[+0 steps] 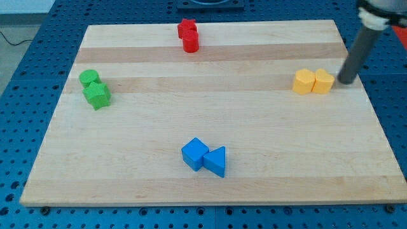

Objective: Move the yellow heart to the right of the yellow hexagon

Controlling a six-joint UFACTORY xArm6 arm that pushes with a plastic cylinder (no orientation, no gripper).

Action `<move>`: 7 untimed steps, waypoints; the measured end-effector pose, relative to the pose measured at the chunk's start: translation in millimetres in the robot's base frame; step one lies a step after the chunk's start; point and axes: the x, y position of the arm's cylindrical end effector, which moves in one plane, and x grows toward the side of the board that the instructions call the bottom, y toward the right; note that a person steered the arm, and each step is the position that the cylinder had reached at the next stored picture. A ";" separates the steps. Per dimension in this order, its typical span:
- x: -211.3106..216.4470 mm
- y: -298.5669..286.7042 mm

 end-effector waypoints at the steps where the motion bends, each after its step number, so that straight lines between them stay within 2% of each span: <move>1: -0.3 -75.6; 3: -0.4 -208.8; 4: -16.0 -191.3; 5: -33.2 -112.1; 6: -11.1 -18.2; 7: 39.2 26.5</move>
